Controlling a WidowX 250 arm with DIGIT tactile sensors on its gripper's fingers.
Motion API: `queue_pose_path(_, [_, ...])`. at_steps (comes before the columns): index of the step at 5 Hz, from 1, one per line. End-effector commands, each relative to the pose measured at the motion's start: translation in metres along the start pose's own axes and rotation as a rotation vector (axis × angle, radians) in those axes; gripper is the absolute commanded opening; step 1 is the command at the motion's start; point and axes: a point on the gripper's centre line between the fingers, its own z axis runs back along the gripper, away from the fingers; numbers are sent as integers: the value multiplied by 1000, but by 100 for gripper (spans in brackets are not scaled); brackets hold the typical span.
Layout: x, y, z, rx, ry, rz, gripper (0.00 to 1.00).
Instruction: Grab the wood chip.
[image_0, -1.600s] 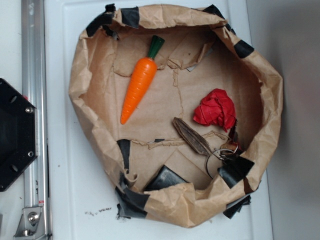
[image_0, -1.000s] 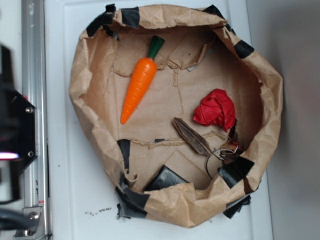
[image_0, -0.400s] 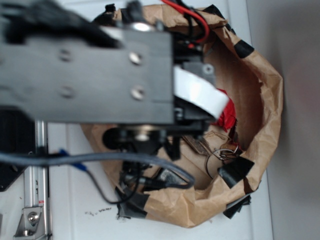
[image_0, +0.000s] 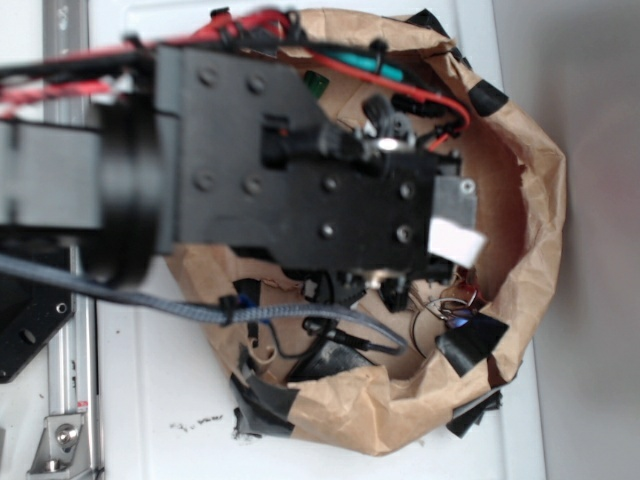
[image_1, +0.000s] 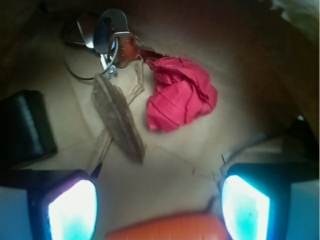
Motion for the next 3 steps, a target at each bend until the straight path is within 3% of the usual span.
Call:
queue_pose_path(1, [32, -22, -28, -64, -87, -32, 100])
queue_pose_path(3, [38, -33, -51, -89, -109, -54, 100])
